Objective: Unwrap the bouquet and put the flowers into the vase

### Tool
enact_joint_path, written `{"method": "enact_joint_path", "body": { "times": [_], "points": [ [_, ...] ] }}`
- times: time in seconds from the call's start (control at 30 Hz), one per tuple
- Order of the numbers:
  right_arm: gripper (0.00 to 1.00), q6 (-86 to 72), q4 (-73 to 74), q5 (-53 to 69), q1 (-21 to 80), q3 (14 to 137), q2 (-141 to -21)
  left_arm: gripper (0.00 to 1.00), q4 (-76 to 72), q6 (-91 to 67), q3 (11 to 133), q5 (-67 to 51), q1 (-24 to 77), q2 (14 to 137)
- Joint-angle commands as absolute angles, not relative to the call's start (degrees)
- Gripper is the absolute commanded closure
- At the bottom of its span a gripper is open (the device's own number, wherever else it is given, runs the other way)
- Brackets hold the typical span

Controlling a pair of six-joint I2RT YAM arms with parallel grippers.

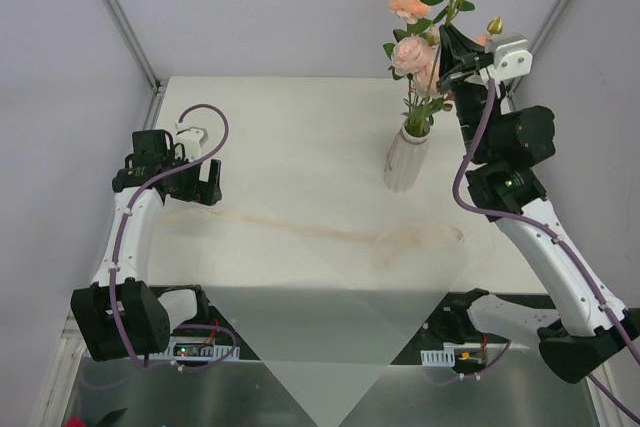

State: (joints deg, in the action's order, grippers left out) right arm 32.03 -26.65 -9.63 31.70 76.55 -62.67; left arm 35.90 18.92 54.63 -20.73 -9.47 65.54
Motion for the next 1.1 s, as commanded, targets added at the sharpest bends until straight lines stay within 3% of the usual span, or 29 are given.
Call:
{"method": "enact_joint_path", "body": {
  "times": [0.0,0.27,0.3,0.33,0.5,0.6,0.87,1.0,1.07],
  "points": [
    [0.99,31.6,-33.4,-9.9,30.1,74.5,-61.1,0.01,36.7,19.7,56.3,-20.5,-10.0,65.0],
    [0.97,30.2,-35.2,-16.1,27.2,68.8,-60.7,0.01,37.1,19.8,56.7,-20.7,-10.1,65.0],
    [0.76,30.0,-35.2,-19.1,27.2,68.3,-60.6,0.01,37.1,19.9,56.6,-20.7,-10.2,64.8],
    [0.63,29.7,-35.2,-20.8,26.8,68.0,-60.4,0.01,37.2,20.0,56.6,-20.7,-10.0,64.8],
    [0.4,27.6,-29.4,-28.5,26.5,68.9,-60.1,0.01,37.6,20.2,56.7,-20.7,-10.1,64.5],
    [0.33,26.3,-24.3,-31.1,26.5,70.7,-59.6,0.01,37.9,20.0,57.0,-20.9,-10.0,64.2],
    [0.33,21.3,-5.2,-42.1,25.0,77.9,-58.2,0.01,38.3,20.0,57.0,-20.8,-10.1,63.7],
    [0.09,17.1,6.8,-37.9,23.8,81.6,-60.4,0.01,38.5,19.7,57.3,-21.1,-10.0,63.6],
    [0.07,14.9,14.3,-36.2,23.7,84.0,-62.6,0.01,38.8,19.6,57.3,-21.4,-10.1,63.5]
  ]
}}
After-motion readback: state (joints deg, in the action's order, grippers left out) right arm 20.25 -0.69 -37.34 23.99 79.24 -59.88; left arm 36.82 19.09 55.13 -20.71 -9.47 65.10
